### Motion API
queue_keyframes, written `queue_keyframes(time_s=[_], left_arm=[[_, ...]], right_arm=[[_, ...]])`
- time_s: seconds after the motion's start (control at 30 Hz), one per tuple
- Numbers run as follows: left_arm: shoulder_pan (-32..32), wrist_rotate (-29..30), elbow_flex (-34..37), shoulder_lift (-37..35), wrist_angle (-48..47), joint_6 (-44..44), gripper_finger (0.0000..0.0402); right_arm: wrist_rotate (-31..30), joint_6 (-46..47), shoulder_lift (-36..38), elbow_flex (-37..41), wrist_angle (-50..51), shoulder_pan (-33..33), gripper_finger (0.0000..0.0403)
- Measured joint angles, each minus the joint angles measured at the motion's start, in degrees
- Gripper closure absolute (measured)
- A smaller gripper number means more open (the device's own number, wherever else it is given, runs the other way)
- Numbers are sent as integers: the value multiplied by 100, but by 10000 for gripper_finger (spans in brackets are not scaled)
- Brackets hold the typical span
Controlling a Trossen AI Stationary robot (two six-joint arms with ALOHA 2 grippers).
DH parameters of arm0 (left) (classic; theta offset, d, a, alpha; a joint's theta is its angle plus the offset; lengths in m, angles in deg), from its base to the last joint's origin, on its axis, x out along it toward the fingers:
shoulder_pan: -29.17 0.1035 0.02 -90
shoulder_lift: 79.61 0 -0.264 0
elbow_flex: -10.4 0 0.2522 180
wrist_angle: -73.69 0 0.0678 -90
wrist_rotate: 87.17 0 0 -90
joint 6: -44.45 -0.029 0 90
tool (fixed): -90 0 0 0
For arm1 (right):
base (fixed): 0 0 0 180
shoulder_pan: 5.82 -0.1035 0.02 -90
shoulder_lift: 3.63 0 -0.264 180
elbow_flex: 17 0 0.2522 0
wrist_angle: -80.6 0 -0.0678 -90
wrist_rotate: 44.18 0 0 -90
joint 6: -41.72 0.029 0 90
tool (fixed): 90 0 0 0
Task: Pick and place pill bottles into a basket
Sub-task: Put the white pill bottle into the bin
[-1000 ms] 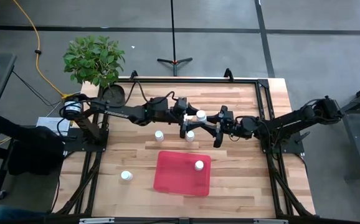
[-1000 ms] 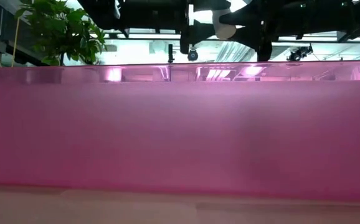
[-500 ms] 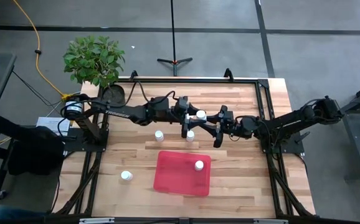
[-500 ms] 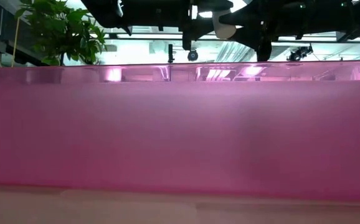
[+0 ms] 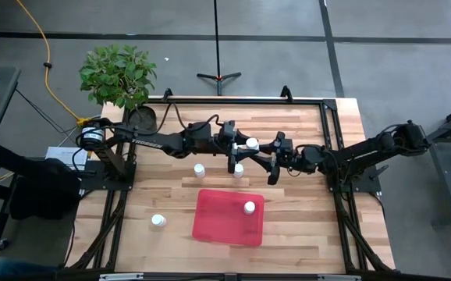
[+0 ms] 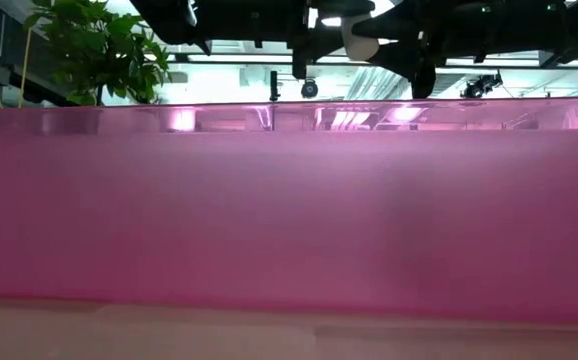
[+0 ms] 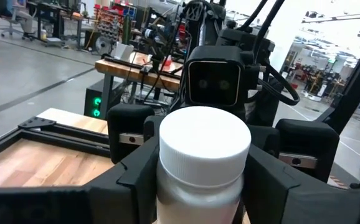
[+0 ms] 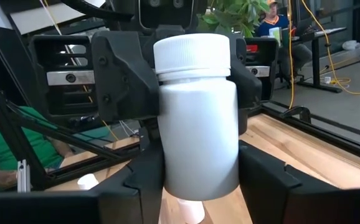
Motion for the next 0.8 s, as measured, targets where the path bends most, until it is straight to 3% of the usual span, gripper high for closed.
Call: queue_keyframes(time_s=[0.8], left_arm=[[21,-280,-6,-280,256,-232,189]], right_arm=[[64,-231,-1,4,106,-7,194]])
